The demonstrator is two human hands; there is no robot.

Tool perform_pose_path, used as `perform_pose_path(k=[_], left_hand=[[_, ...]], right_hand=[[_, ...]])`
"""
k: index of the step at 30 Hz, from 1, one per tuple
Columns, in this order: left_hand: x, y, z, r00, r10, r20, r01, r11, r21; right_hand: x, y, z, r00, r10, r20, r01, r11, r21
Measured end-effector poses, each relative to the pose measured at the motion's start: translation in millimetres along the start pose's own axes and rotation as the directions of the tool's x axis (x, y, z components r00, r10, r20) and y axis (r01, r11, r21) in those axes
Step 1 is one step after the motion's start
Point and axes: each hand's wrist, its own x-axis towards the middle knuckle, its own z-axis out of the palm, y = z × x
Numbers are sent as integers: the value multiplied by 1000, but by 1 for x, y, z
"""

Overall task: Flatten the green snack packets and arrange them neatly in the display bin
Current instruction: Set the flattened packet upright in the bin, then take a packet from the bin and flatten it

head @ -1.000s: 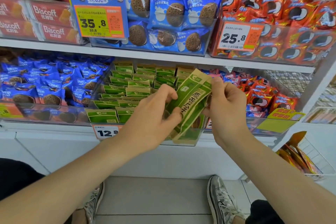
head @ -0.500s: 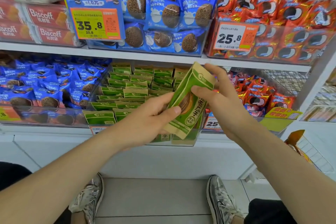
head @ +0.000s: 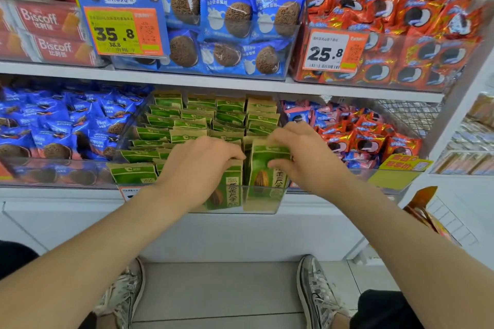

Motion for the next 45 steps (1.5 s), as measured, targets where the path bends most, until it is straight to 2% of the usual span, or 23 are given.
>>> perform_pose_path(k=[2,4,5,9,11,12,13,15,17,18,22,27,29,31,32,34,36,38,40,43,45], left_hand=[[4,-1,-2,1000,-12,-2,12,1000,16],[6,-1,-1,1000,-17,-13,17,999,33],[7,-1,1,1000,-16,-21,17,999,43],[3,5,8,998,13,-54,-12,1000,26],[0,11,12,997,49,-65,-50,999,-22],[-1,14,14,996,63,-68,-67,996,-62],[-2,16,16,995,75,-64,-81,992,-97],[-1,18,17,995,79,-55,-85,988,-129],[0,20,16,996,69,-59,-76,988,-134],[0,21,15,996,67,-60,-74,988,-136],[0,23,14,997,74,-25,-76,990,-119],[-2,28,18,993,122,3,-121,992,-38],[-3,27,17,993,121,8,-121,992,-44],[-3,25,17,992,122,16,-119,988,-97],[-3,25,16,994,113,9,-111,984,-141],[-3,26,11,995,75,-69,-89,970,-227],[-2,30,1,974,13,-228,-84,949,-304],[-1,36,-8,937,1,-349,-152,901,-405],[-2,43,-17,917,20,-399,-233,838,-493],[-2,45,-24,904,-12,-427,-270,758,-593],[-3,42,-27,936,-47,-349,-229,672,-704]], right_hand=[[2,1,4,994,-71,-86,59,989,-134],[4,-1,4,974,-114,-197,84,984,-154],[4,-2,5,976,-124,-181,98,984,-151],[6,-6,6,981,-111,160,139,976,-171],[8,-7,6,972,-63,226,107,976,-190],[7,-10,4,973,-49,224,82,987,-141],[6,-12,2,981,-28,194,42,997,-68],[5,-12,-3,999,42,12,-43,997,57],[8,-7,-10,975,135,-174,-121,989,89],[10,-5,-13,968,165,-191,-149,984,95],[17,3,-12,977,210,32,-212,976,55],[24,0,-11,950,291,110,-291,957,-14],[26,-1,-10,957,288,46,-286,957,-38],[27,-9,-13,961,232,-151,-224,972,74],[26,-14,-17,937,199,-289,-160,975,153],[21,-28,-27,825,120,-552,-9,980,199],[16,-43,-32,729,7,-685,92,990,107],[11,-60,-33,683,-92,-725,183,982,48],[8,-77,-33,640,-96,-762,245,966,84],[6,-93,-35,604,27,-796,310,912,267],[5,-99,-38,648,181,-739,332,807,489]])
